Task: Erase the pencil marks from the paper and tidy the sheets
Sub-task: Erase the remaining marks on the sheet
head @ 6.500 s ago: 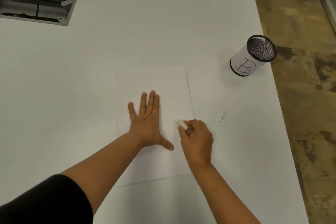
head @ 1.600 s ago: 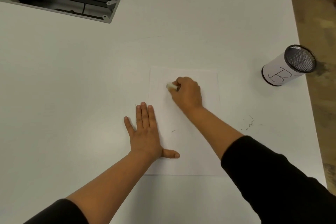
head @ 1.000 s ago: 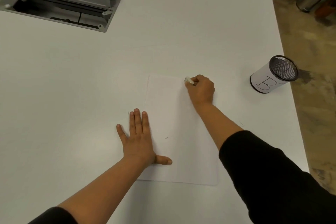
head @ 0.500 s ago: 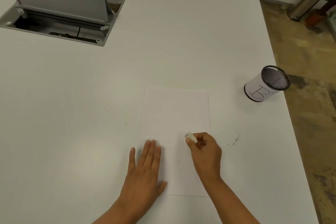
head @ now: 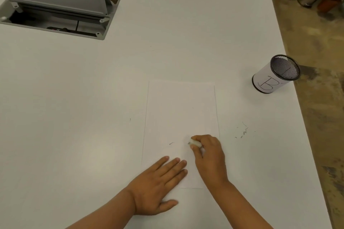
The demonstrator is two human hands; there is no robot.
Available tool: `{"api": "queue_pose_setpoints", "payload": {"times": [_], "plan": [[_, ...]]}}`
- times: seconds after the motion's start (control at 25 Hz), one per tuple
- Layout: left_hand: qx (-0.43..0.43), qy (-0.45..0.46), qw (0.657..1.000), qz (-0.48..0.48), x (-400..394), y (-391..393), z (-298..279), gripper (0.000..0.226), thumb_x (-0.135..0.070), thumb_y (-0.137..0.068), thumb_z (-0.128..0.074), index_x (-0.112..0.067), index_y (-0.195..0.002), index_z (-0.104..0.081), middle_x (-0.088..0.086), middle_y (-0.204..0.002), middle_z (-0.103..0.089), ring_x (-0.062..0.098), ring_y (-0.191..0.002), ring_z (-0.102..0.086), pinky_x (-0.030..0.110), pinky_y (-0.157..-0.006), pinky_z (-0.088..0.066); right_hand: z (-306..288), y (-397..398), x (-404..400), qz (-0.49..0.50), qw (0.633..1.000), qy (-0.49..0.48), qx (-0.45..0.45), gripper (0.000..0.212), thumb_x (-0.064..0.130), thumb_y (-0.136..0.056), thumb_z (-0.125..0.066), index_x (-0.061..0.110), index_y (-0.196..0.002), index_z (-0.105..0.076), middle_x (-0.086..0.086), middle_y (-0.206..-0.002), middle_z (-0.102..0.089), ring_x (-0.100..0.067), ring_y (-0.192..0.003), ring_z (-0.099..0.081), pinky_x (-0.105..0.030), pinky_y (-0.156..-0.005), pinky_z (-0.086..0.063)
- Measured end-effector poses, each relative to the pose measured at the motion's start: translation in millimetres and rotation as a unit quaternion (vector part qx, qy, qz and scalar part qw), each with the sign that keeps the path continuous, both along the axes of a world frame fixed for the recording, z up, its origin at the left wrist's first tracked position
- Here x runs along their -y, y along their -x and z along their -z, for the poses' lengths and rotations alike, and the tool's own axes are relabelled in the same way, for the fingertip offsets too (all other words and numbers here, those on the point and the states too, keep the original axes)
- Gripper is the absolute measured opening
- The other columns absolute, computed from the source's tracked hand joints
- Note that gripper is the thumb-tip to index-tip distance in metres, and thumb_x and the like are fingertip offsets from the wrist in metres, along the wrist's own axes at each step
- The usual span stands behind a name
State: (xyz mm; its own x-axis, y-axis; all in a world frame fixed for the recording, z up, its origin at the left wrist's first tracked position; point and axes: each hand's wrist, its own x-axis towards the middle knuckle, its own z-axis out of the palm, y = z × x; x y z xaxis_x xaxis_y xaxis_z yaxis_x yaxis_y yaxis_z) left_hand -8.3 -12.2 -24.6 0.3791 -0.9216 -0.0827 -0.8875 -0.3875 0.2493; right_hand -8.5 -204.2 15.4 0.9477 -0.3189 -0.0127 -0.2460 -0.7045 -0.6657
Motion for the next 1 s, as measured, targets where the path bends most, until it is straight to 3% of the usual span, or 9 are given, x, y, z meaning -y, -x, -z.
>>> {"api": "queue_pose_setpoints", "payload": {"times": [0.08,0.16,0.28,0.4,0.52,0.68,0.88,1.0], "plan": [[0.002,-0.002,1.000,0.001,0,1,-1,0.072,-0.059,-0.091,-0.035,-0.010,-0.145,-0.033,0.009,-0.151,-0.031,0.022,-0.140,-0.028,0.041,-0.111,-0.019,1,8,-10,-0.070,0.997,0.015,-0.014,0.018,0.001,-0.081,-0.064,0.012,-0.095,-0.066,0.002,-0.092,-0.061,0.001,-0.088,-0.046,0.000,-0.076,-0.036],[0.005,-0.005,1.000,0.004,0,0,-1,0.075,-0.060,-0.090,-0.035,-0.010,-0.145,-0.032,0.010,-0.152,-0.030,0.023,-0.140,-0.028,0.041,-0.111,-0.019,0,-6,-7,-0.113,0.993,0.041,-0.010,0.017,0.001,-0.080,-0.064,0.009,-0.095,-0.067,-0.005,-0.091,-0.064,-0.009,-0.088,-0.054,-0.007,-0.073,-0.038],[0.010,-0.006,1.000,0.009,0,-2,0,0.078,-0.063,-0.089,-0.034,-0.010,-0.146,-0.028,0.009,-0.153,-0.028,0.023,-0.141,-0.026,0.041,-0.111,-0.018,1,-53,12,-0.060,0.997,0.043,-0.005,0.013,0.005,-0.083,-0.064,0.006,-0.096,-0.067,-0.011,-0.092,-0.066,-0.026,-0.087,-0.059,-0.024,-0.074,-0.042],[0.015,-0.002,1.000,0.013,0,-1,1,0.078,-0.063,-0.089,-0.034,-0.011,-0.146,-0.027,0.009,-0.151,-0.031,0.022,-0.140,-0.023,0.041,-0.112,-0.017,1,-40,6,-0.042,0.999,0.003,-0.014,0.012,0.008,-0.084,-0.063,0.008,-0.095,-0.067,-0.008,-0.092,-0.066,-0.021,-0.088,-0.058,-0.021,-0.076,-0.041],[0.023,0.011,1.000,0.017,1,-1,5,0.078,-0.063,-0.088,-0.035,-0.009,-0.144,-0.027,0.009,-0.146,-0.040,0.023,-0.139,-0.025,0.042,-0.111,-0.019,-2,6,-19,-0.120,0.992,-0.002,-0.028,0.014,0.005,-0.082,-0.063,0.009,-0.095,-0.068,-0.005,-0.091,-0.066,-0.016,-0.087,-0.057,-0.011,-0.078,-0.035],[0.028,0.014,0.999,0.014,-1,-3,4,0.081,-0.065,-0.088,-0.036,-0.009,-0.146,-0.028,0.010,-0.151,-0.030,0.024,-0.140,-0.028,0.042,-0.112,-0.017,2,-46,-13,-0.104,0.994,0.015,0.003,0.011,0.006,-0.081,-0.066,0.003,-0.092,-0.067,-0.013,-0.087,-0.066,-0.026,-0.083,-0.060,-0.028,-0.072,-0.047],[0.025,0.019,0.999,0.019,1,-2,5,0.080,-0.065,-0.087,-0.036,-0.009,-0.144,-0.028,0.009,-0.146,-0.040,0.024,-0.138,-0.031,0.042,-0.112,-0.018,-3,-6,-20,-0.139,0.990,-0.005,-0.030,0.011,0.006,-0.083,-0.063,0.007,-0.094,-0.068,-0.008,-0.089,-0.066,-0.017,-0.084,-0.057,-0.018,-0.074,-0.039],[0.031,0.018,0.999,0.018,0,-3,5,0.082,-0.066,-0.087,-0.036,-0.009,-0.145,-0.029,0.010,-0.149,-0.034,0.025,-0.139,-0.030,0.042,-0.112,-0.017,3,-36,-13,-0.123,0.992,0.015,0.001,0.010,0.006,-0.082,-0.064,0.003,-0.092,-0.067,-0.013,-0.086,-0.066,-0.025,-0.082,-0.059,-0.028,-0.072,-0.047]]}}
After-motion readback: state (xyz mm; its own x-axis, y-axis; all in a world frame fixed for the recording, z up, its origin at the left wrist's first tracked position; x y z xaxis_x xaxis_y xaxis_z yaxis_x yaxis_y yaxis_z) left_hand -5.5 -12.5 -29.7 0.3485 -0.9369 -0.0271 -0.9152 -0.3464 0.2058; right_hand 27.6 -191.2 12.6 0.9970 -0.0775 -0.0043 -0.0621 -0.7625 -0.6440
